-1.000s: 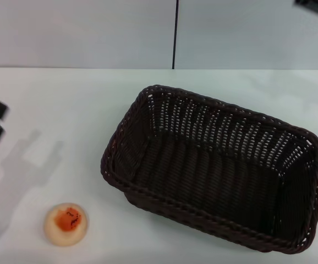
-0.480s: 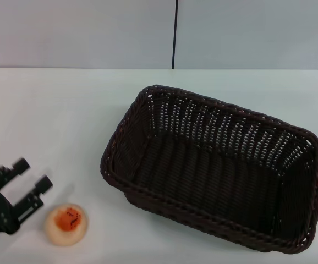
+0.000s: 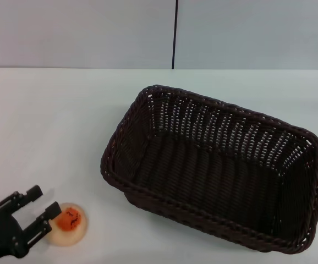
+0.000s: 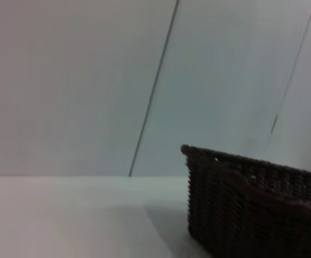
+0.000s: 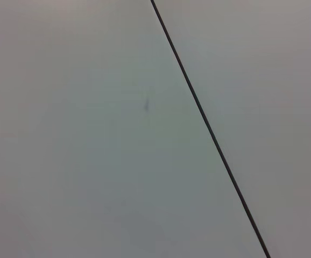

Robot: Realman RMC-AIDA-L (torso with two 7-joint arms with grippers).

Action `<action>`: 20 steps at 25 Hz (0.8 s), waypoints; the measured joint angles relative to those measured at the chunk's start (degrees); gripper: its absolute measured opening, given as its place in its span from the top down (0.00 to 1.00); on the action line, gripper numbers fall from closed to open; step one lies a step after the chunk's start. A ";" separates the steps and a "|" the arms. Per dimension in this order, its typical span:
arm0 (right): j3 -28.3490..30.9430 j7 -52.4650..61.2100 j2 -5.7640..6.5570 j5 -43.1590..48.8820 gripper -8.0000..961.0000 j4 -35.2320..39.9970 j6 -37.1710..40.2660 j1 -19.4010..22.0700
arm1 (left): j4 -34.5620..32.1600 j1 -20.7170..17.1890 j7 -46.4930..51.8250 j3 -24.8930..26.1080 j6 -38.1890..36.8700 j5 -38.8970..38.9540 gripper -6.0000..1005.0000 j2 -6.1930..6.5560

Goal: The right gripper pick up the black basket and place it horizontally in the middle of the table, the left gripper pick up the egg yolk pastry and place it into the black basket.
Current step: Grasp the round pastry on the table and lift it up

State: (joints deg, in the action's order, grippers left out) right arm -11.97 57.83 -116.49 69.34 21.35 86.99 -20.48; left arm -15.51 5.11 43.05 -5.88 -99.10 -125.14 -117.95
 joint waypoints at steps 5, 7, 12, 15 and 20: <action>-0.12 -0.02 -0.04 -0.04 0.61 -0.08 -1.23 -0.21 | -0.03 -0.74 0.17 -1.09 0.64 -0.58 0.42 0.00; -0.35 -0.03 -0.14 -0.05 0.61 -0.09 -1.30 -0.33 | -0.03 -0.81 0.23 -1.18 0.87 -1.09 0.46 0.00; -0.46 -0.05 -0.33 -0.05 0.61 -0.31 -1.27 -0.57 | -0.05 -0.99 0.28 -1.31 1.82 -1.51 0.49 0.00; -0.46 -0.06 -0.33 -0.05 0.62 -0.51 -1.28 -0.64 | -0.05 -0.99 0.34 -1.46 1.96 -1.52 0.49 0.00; -0.37 -0.08 -0.40 -0.08 0.61 -0.67 -1.16 -0.56 | -0.05 -0.99 0.13 -1.73 2.78 -2.01 0.49 0.00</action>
State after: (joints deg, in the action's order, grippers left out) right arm -12.34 57.75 -116.89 69.26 20.68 85.83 -21.04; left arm -15.56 4.12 43.17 -7.60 -96.32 -127.15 -117.95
